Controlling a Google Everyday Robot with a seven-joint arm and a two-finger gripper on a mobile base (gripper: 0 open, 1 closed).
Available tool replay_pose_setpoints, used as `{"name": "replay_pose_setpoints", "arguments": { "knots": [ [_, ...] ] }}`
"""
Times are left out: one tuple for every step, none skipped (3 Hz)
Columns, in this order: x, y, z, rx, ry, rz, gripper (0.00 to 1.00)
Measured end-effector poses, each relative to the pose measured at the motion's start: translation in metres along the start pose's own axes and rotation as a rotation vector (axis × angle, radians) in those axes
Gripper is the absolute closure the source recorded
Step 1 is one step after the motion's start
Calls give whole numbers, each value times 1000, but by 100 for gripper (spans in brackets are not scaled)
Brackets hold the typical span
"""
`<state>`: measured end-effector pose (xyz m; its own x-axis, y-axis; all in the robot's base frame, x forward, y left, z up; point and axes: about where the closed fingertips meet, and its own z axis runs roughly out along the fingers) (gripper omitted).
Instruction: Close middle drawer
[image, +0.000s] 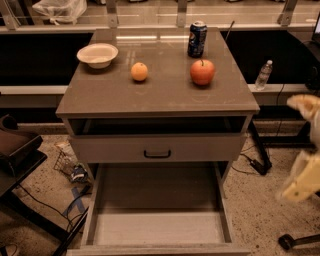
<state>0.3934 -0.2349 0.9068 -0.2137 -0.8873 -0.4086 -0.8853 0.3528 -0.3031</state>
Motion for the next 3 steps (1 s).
{"name": "replay_pose_setpoints", "arguments": {
  "knots": [
    [55, 40, 44, 17, -102, 102, 0],
    [77, 52, 55, 66, -124, 127, 0],
    [74, 51, 56, 64, -124, 120, 0]
  ]
}}
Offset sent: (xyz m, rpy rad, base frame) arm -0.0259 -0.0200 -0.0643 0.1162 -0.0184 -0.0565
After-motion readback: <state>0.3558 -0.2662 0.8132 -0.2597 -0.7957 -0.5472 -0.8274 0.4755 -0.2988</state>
